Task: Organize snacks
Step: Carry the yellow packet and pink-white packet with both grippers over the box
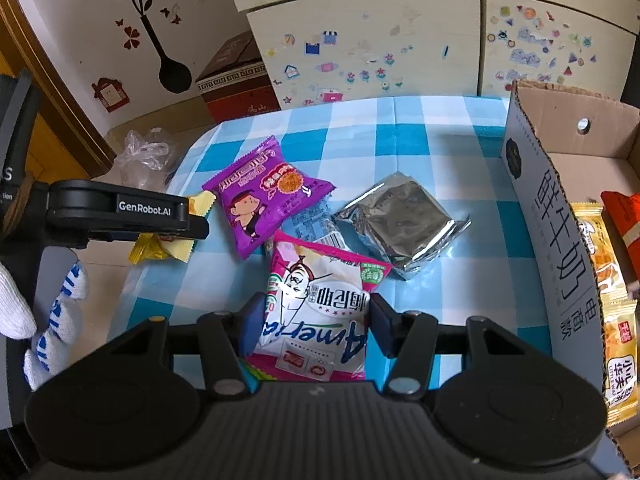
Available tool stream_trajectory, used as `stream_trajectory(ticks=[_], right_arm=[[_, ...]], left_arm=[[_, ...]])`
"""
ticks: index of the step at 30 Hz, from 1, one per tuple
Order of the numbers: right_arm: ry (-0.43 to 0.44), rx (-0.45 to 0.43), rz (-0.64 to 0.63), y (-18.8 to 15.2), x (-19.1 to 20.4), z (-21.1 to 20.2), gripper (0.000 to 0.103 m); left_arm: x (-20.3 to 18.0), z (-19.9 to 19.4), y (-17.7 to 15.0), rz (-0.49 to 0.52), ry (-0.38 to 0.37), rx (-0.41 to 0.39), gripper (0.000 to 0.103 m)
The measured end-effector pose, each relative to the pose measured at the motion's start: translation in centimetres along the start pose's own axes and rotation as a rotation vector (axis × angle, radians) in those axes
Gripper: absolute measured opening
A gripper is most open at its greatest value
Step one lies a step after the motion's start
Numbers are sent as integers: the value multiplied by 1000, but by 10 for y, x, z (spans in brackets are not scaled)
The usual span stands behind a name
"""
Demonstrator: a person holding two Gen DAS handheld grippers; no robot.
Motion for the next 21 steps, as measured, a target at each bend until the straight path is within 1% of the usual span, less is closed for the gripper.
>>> stream_trajectory(ticks=[4,10,18,21], right_arm=[[10,-22,4,5,1,-8,55],[19,-49,10,11,0,-20,55],[24,-118,32,28,-10,-47,55],[18,-139,34,33,-15,-57,55]], left_arm=[[-5,-6,2,-10,-11,-12,67],[-17,-15,2,11,-4,-42,67],[-36,-31,5,43,-22,-90,67],[-43,-35,5,42,-35,-95,67]])
Point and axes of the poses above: each gripper's, at about its wrist camera, not at the fingertips, and z roughly the way its jaws point, x to its left, y to its top, the point moved 6 cm from there along z, roughly the way its jaws point, and after that the axes turned 1 degree about x, right-handed, at the moved point
